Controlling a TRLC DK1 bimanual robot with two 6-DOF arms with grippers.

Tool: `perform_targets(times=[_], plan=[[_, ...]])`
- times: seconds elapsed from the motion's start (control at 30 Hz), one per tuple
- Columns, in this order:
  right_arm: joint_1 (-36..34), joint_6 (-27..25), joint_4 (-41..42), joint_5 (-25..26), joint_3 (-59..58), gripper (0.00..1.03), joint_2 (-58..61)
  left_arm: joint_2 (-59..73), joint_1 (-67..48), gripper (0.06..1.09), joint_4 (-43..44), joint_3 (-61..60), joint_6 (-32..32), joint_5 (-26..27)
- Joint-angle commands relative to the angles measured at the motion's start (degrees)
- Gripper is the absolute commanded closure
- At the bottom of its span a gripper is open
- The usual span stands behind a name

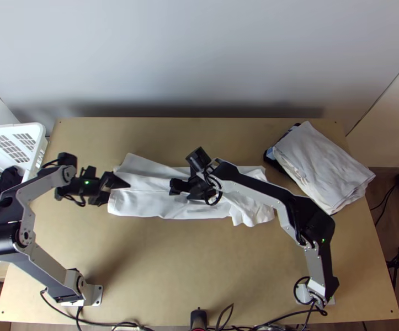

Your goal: Fold the t-shirt

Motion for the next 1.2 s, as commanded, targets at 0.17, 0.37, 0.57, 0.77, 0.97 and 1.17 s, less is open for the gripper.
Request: perform_targets(times=[0.17,0.37,0.57,0.77,0.97,1.17], plan=[[0.0,-0.1,0.0,0.5,-3.4,0.10,-3.6,2.4,-8.3,0.54,17.0,0.5,-15.4,1.7],[-1.8,-0.3,0.0,0.6,-4.8,0.10,-10.2,-2.5,-5.2,1.05,29.7,-3.9,-24.6,-1.0],[-7.3,-1.4,-0.2,0.6,-9.0,0.10,-19.0,-7.1,4.9,1.05,25.1,-4.7,-21.8,1.8],[-12.3,-1.5,-0.2,0.6,-13.7,0.10,-23.8,-11.8,14.2,1.05,18.1,-4.6,-15.5,1.5],[-13.2,-1.4,-0.2,0.6,-15.8,0.10,-26.2,-17.9,18.1,1.05,17.2,-5.1,-13.4,-4.0],[-13.4,-1.4,-0.2,0.8,-16.6,0.10,-27.4,-23.8,19.4,1.05,12.5,-3.6,-0.8,-10.3]])
